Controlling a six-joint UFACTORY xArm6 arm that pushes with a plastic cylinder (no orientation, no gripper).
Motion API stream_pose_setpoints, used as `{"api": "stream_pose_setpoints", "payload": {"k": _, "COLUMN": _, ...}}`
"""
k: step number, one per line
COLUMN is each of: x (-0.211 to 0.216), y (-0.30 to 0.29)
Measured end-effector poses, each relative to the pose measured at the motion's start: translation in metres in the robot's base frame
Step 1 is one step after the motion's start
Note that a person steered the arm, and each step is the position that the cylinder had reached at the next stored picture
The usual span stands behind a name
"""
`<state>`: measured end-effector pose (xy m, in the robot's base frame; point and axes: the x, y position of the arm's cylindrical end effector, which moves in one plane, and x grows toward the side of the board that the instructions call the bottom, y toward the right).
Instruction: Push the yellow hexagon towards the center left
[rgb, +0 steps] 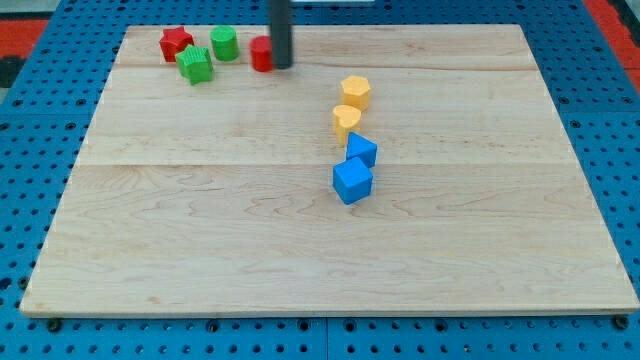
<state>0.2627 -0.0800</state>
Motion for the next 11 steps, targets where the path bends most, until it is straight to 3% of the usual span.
{"api": "stream_pose_setpoints", "payload": {"k": 2, "x": 0.01, "y": 0.124}}
{"api": "stream_pose_setpoints", "payload": {"k": 3, "x": 0.064, "y": 0.197}}
{"api": "stream_pose_setpoints", "payload": {"k": 4, "x": 0.087, "y": 0.171}}
{"api": "stream_pose_setpoints", "payload": {"k": 7, "x": 0.079, "y": 0.167}}
{"api": "stream_pose_setpoints", "payload": {"k": 8, "x": 0.066, "y": 0.141}}
{"api": "stream_pose_setpoints", "payload": {"k": 10, "x": 0.053, "y": 0.035}}
{"api": "stream_pose_setpoints", "payload": {"k": 11, "x": 0.055, "y": 0.058}}
